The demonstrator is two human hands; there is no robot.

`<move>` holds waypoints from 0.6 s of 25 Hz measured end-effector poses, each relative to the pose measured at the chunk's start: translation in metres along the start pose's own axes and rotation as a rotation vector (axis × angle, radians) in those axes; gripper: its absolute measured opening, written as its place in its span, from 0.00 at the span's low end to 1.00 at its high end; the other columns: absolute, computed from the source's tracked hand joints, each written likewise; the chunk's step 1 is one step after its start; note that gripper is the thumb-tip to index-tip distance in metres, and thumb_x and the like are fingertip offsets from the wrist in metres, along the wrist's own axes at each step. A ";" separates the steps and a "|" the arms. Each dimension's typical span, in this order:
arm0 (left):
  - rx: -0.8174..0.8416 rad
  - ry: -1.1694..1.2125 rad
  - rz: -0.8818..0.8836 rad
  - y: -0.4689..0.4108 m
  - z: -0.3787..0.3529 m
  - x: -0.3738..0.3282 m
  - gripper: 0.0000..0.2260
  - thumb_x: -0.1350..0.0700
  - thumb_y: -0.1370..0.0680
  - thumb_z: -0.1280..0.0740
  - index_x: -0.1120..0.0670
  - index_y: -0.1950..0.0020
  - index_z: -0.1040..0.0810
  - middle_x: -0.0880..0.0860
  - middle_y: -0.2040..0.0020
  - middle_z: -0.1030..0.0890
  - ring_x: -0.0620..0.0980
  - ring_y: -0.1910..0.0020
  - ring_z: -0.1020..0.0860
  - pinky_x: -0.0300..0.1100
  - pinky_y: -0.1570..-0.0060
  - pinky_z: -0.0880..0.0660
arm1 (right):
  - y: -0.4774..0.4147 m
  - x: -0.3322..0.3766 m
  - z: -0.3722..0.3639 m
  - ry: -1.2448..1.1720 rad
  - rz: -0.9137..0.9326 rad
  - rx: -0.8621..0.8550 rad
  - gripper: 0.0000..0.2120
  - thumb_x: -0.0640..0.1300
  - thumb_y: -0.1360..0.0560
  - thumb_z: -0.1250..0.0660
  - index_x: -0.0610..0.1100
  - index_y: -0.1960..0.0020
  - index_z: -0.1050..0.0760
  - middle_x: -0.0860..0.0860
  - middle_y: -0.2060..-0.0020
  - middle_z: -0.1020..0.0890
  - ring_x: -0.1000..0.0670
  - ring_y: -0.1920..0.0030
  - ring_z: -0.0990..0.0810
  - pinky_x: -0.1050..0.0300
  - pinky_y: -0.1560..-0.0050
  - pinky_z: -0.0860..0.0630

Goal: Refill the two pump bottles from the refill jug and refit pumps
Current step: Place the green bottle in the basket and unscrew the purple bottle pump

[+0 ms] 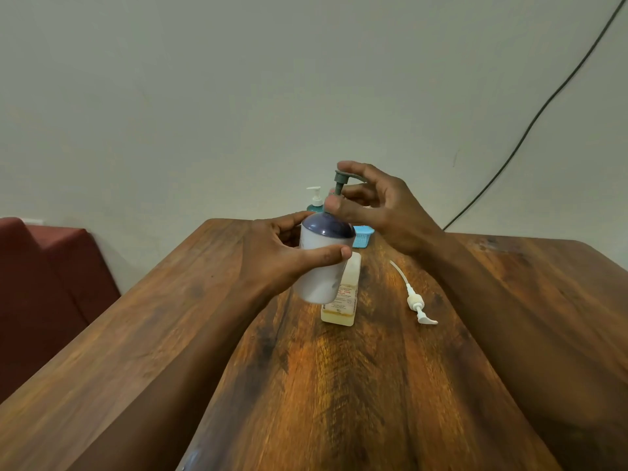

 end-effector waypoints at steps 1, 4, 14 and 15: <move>-0.015 -0.024 -0.012 0.000 0.000 -0.001 0.26 0.46 0.33 0.15 0.48 0.37 0.16 0.46 0.46 0.12 0.44 0.49 0.13 0.46 0.50 0.14 | 0.001 0.002 0.002 0.120 0.017 -0.100 0.34 0.64 0.31 0.26 0.52 0.30 0.27 0.56 0.51 0.15 0.59 0.51 0.16 0.59 0.47 0.17; -0.054 -0.040 -0.049 0.003 0.000 -0.003 0.26 0.43 0.34 0.16 0.47 0.38 0.15 0.47 0.47 0.12 0.44 0.51 0.13 0.48 0.51 0.14 | 0.005 0.006 0.002 0.095 0.079 -0.195 0.27 0.55 0.31 0.21 0.49 0.35 0.23 0.54 0.62 0.16 0.56 0.60 0.15 0.59 0.54 0.16; -0.056 -0.119 -0.154 0.015 -0.004 -0.009 0.28 0.36 0.34 0.19 0.44 0.38 0.17 0.44 0.47 0.12 0.40 0.50 0.14 0.41 0.53 0.15 | 0.014 0.011 -0.003 0.114 0.104 -0.154 0.38 0.56 0.34 0.19 0.50 0.28 0.28 0.52 0.47 0.15 0.57 0.49 0.15 0.56 0.47 0.16; -0.049 -0.104 -0.162 0.016 -0.005 -0.010 0.27 0.37 0.34 0.19 0.44 0.38 0.17 0.44 0.47 0.12 0.40 0.50 0.14 0.41 0.53 0.15 | 0.014 0.011 -0.004 0.039 0.099 -0.090 0.36 0.47 0.30 0.20 0.50 0.26 0.31 0.51 0.44 0.15 0.55 0.45 0.15 0.53 0.44 0.17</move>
Point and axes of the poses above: each hand's wrist, its own y-axis away from the middle knuckle, its own z-axis out of the back of the hand, x = y × z, the point moved 6 cm from there along -y, towards the middle knuckle
